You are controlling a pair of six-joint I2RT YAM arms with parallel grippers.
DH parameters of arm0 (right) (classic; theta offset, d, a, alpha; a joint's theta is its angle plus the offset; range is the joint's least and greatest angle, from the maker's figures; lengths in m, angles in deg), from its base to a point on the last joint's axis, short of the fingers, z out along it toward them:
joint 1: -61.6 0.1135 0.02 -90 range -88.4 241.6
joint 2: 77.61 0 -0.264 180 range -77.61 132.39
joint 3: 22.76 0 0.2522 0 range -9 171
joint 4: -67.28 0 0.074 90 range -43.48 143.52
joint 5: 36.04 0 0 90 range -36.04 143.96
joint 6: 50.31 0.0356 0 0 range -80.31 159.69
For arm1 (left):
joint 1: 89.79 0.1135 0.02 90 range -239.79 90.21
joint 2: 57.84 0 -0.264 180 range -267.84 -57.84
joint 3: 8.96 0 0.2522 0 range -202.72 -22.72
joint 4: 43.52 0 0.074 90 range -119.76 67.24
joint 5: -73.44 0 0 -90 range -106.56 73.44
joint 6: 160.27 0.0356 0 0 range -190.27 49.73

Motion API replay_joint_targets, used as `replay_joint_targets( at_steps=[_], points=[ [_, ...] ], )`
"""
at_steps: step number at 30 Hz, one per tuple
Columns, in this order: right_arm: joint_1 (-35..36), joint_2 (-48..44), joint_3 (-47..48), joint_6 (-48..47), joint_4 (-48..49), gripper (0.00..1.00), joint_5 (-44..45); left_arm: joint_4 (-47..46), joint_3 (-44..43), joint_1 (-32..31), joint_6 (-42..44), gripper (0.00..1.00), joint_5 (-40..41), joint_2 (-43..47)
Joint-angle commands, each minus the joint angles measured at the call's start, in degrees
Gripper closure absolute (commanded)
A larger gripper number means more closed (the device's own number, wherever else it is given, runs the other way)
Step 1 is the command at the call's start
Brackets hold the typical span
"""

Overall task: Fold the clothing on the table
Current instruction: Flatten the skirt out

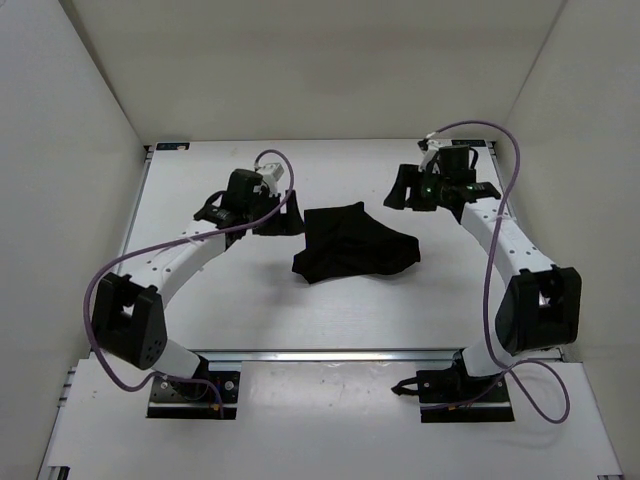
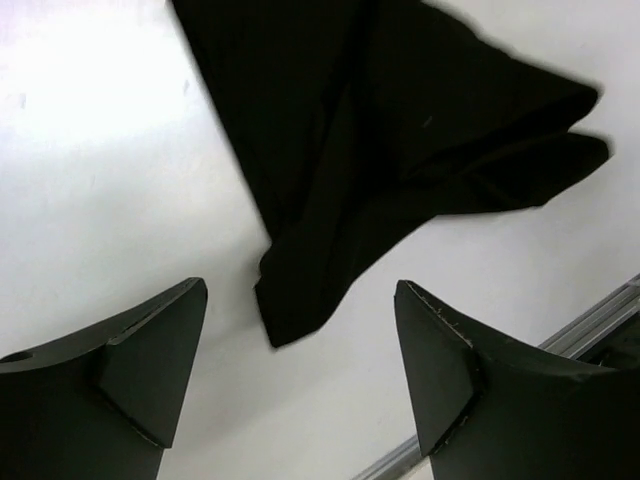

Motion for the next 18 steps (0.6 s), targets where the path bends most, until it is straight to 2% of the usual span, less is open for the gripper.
replay_joint_targets(
  at_steps=[1,5,7,12,18],
  points=[
    [1.52,4.62,2.27,0.62,-2.35,0.41,2.70,-6.56,-5.88,-1.39,-0.83,0.14,-2.52,-3.59],
    [-0.32,3.16,-1.05,2.20,-4.21,0.42,2.45,-7.18,-12.91,-5.78,-1.00,0.18,-4.02,-12.03],
    [-1.81,0.25,-6.66,2.73,-2.90,0.41,1.04,-8.06,-14.59,-7.71,-0.82,0.21,-3.93,-14.76],
    [-5.24,-5.99,-13.10,4.22,-3.06,0.40,-0.11,-9.21,-13.98,-9.65,-0.30,0.28,-4.02,-19.61],
    [-4.37,-7.67,-17.49,5.55,-2.10,0.39,-0.89,-12.18,-13.89,-11.50,0.40,0.31,-2.53,-23.65]
  ],
)
